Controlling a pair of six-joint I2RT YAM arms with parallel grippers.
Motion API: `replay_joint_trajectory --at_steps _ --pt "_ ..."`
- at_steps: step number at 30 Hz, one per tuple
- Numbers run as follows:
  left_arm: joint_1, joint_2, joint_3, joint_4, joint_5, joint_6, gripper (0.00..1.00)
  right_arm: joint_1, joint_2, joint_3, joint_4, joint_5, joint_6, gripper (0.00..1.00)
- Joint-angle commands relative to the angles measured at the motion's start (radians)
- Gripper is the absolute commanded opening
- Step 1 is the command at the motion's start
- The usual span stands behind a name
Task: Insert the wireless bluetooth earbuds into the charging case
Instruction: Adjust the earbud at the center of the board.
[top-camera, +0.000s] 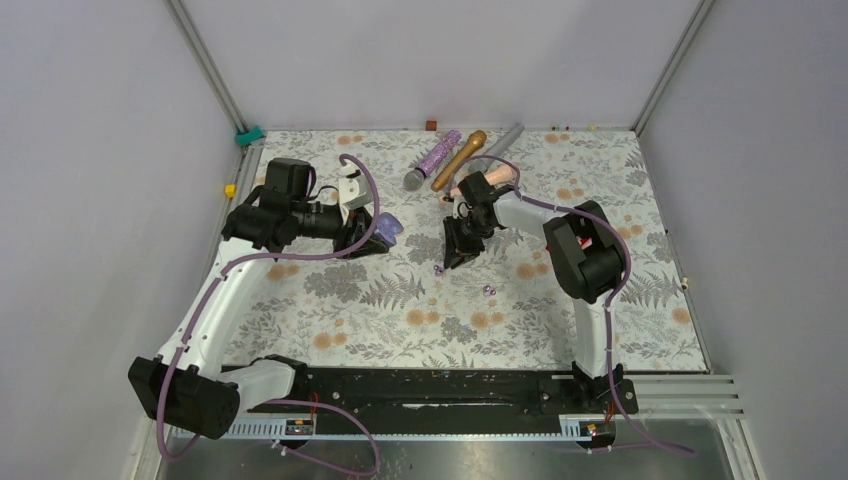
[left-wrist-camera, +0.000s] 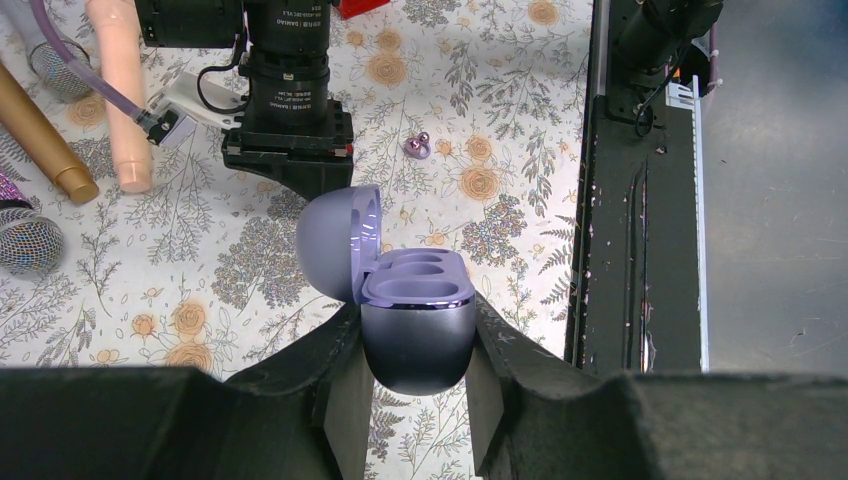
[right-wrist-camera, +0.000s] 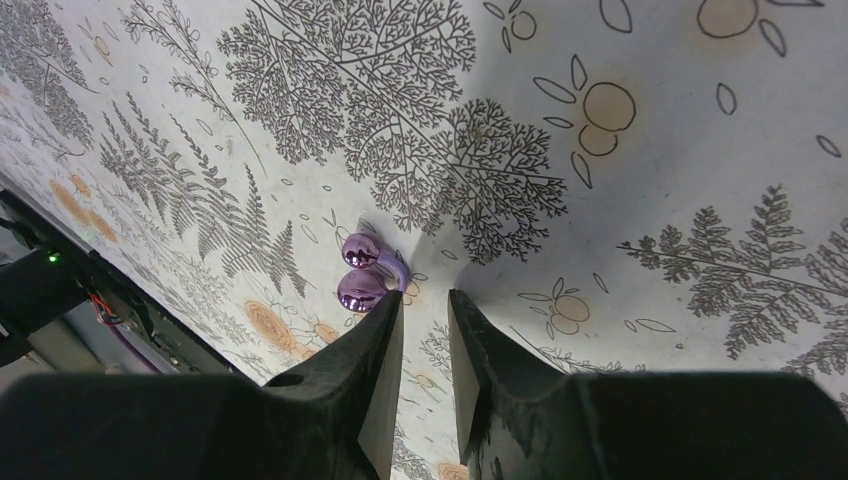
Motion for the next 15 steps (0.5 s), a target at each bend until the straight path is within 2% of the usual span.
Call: replay_joint_trajectory --at_steps 1,15 --pt "0.005 -0.018 -0.001 0.04 0.013 0.017 0.0 0.011 0.016 0.025 -0.032 -0.018 0.01 0.31" --pt "0.005 -0.024 -0.004 0.039 0.011 0.02 0.0 0.034 0.035 0.025 -0.03 -0.022 0.013 0.32"
